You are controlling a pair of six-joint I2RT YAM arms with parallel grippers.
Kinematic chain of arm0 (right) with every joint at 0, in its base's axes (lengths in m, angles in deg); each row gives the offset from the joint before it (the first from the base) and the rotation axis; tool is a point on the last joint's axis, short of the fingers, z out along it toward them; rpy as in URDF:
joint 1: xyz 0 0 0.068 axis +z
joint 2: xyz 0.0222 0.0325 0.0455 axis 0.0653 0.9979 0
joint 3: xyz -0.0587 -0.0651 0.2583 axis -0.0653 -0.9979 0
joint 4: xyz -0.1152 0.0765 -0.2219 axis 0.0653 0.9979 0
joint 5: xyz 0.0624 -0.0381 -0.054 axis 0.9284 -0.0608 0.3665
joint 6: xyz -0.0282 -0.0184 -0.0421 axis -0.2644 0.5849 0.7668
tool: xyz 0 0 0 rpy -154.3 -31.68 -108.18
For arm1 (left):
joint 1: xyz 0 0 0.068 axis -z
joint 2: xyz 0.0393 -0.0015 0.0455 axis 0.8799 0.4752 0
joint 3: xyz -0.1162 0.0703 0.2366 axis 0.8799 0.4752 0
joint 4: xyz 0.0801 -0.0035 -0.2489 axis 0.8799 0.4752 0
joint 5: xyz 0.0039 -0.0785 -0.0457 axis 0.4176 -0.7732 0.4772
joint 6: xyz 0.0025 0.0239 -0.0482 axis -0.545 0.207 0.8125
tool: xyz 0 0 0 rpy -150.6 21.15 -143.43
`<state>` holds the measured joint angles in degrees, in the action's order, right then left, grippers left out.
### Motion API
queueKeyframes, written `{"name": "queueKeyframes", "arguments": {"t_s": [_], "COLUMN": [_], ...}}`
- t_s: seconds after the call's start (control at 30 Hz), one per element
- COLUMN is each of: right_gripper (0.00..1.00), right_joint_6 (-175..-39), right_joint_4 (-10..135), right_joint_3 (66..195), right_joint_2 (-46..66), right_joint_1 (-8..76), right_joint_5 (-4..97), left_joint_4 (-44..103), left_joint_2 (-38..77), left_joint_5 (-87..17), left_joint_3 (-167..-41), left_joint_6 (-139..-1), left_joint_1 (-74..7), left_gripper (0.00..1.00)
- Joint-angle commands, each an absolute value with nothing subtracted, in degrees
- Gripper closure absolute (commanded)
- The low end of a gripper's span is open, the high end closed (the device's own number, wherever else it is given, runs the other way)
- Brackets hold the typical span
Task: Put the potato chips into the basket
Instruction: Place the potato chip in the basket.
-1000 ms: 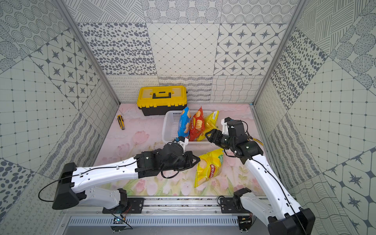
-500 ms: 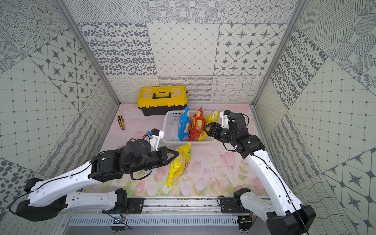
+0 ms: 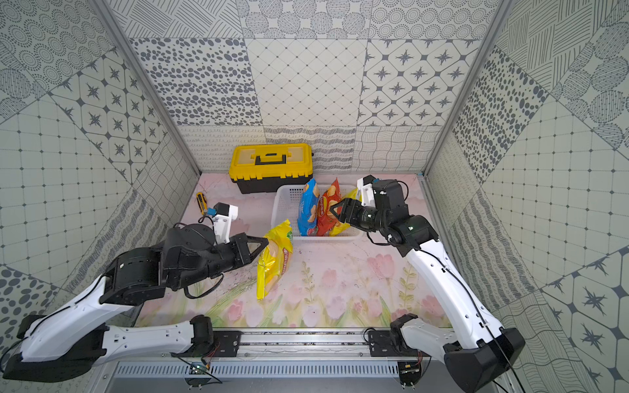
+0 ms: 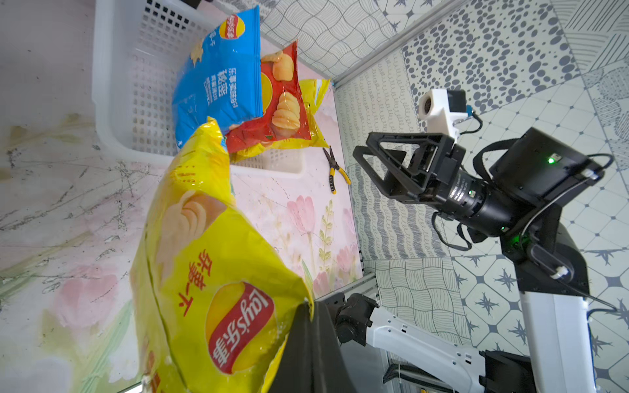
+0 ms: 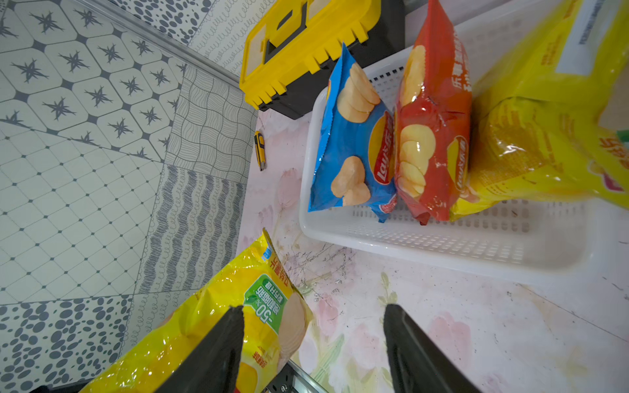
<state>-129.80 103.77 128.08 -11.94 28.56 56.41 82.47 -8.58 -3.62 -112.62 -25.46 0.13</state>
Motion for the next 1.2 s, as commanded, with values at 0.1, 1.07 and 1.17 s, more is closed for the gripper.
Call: {"name": "queueKeyframes", "arguments": {"t_s": [0.1,1.07,1.17], "right_gripper": [0.31,0.3,0.3], "right_joint_6": [-128.49,-127.73,-127.72], "right_joint_4": [102.63,102.92,102.9], "right_joint_3": [132.59,135.76,135.54], "right_joint_2": [-9.16,-8.96,-8.95], "right_joint_1": [31.92,33.94,33.84], "right_joint_5": [57.26,58.01,57.92], "left_joint_4": [85.72,74.2,73.94], "left_joint_2": [-2.14,18.19,18.66], "left_joint_5": [-3.06,-36.24,-36.77], "left_joint_3": [-121.92,-130.18,-130.82], "left_joint_6": [-35.62,-39.4,-39.24], "left_joint_1": [-6.1,-34.13,-34.62], "left_gripper": [1.0,1.0,1.0]}}
